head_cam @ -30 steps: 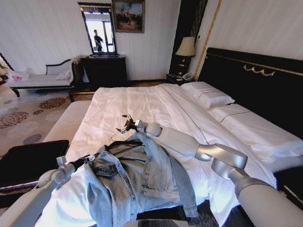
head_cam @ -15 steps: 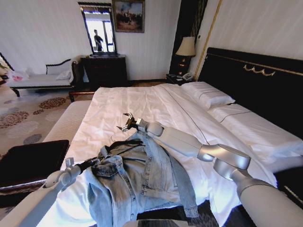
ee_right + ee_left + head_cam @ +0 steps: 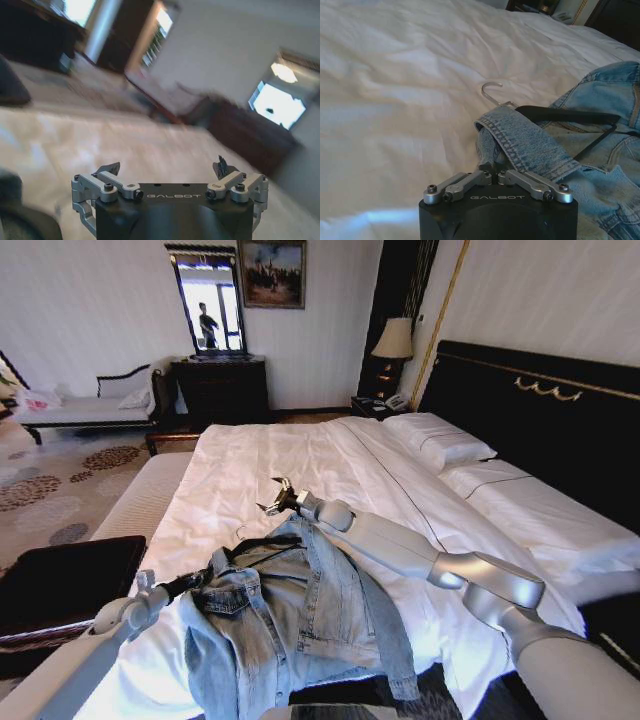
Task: Pick up the clothes from the bed and hang them on the clothes hanger.
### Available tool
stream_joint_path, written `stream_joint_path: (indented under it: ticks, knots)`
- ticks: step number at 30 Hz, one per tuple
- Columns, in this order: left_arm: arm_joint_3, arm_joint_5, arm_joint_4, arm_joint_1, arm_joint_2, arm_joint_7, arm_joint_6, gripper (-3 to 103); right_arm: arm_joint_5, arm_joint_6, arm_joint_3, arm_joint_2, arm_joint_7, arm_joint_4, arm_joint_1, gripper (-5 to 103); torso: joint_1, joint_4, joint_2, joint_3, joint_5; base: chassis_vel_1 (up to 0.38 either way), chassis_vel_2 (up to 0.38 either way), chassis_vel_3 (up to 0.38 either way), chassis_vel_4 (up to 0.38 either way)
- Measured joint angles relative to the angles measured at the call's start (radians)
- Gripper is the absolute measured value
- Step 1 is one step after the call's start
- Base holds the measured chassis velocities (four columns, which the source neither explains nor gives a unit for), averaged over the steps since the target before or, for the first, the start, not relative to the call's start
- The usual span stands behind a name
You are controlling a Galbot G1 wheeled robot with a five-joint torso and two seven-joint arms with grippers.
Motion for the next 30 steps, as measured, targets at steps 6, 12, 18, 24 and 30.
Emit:
stream_joint_path:
  ticks: [6,12,18,24,30]
  knots:
    - [-0.038,0.069,-0.032,0.037,-0.01,-0.019,-0.055,0,0.089,-0.148,0.015,-0.053,0.101,0.046,-0.057,100,0.0,-0.0001,0.0,0.0,0.0,0.0,0.0,0.0,0.0]
    - [-0.066,0.111,-0.076,0.07,-0.012,-0.063,-0.086,0,0.21,-0.274,0.006,-0.031,0.171,0.029,-0.068,100,0.0,0.0003,0.0,0.0,0.0,0.0,0.0,0.0,0.0]
    - [-0.079,0.111,-0.105,0.084,-0.008,-0.079,-0.088,0,0.318,-0.353,-0.009,0.01,0.218,-0.011,-0.051,100,0.0,0.0002,0.0,0.0,0.0,0.0,0.0,0.0,0.0]
    - [-0.087,0.104,-0.131,0.094,-0.016,-0.09,-0.087,0,0.426,-0.395,-0.013,0.061,0.247,-0.076,-0.03,86,0.0,0.0004,0.0,0.0,0.0,0.0,0.0,0.0,0.0]
    - [-0.087,0.108,-0.132,0.1,-0.026,-0.093,-0.088,0,0.45,-0.407,-0.014,0.05,0.258,-0.081,-0.027,64,0.0,-0.0001,0.0,0.0,0.0,0.0,0.0,0.0,0.0]
